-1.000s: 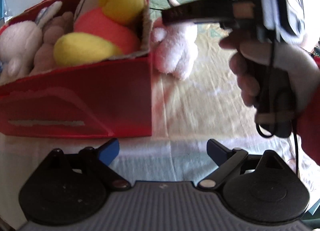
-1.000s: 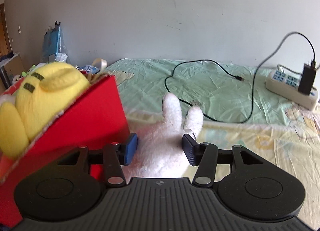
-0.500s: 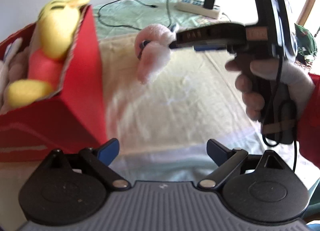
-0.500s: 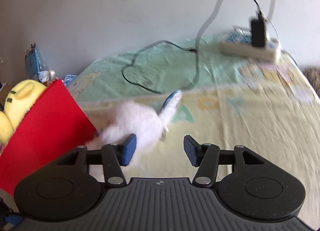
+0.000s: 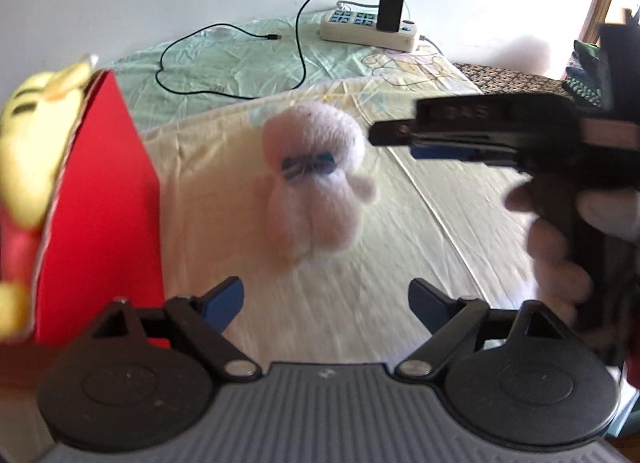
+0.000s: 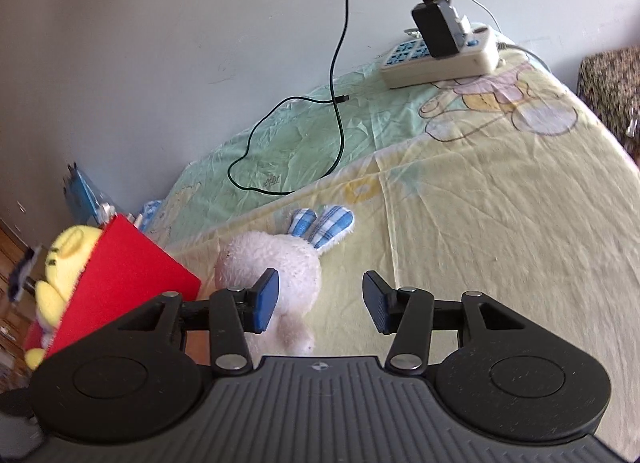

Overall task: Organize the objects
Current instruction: 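Move the right gripper toward the pink bunny with blue bow, then close the right gripper on the pink bunny's head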

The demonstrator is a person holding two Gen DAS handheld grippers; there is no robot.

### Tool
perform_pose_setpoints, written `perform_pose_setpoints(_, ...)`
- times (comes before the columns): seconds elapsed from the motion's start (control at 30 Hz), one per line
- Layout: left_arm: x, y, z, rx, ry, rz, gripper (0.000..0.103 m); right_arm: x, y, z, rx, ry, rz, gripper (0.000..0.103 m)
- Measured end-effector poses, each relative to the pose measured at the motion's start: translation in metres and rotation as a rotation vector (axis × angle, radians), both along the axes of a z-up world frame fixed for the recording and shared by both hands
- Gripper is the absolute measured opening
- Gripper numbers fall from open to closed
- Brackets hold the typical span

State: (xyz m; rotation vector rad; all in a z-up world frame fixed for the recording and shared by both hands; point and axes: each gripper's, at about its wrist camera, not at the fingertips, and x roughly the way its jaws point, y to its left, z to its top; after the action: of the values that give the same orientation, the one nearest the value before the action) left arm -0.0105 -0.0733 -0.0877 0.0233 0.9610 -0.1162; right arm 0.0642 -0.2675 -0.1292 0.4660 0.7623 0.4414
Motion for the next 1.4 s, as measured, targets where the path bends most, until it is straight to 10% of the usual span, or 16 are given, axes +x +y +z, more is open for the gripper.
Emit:
perform_pose_setpoints(0.53,0.068,0.003,-0.012,0.054,0.042,0.042,0.085,0.014,-0.011,-0.012,0.197,0.086,0.029,0.050)
perform_pose_setpoints(1.4,0.117,0.026,-0.029,-0.115,0.105,0.020,0.063,0.057,0.027,-0.040,0.352,0.233,0.108,0.060)
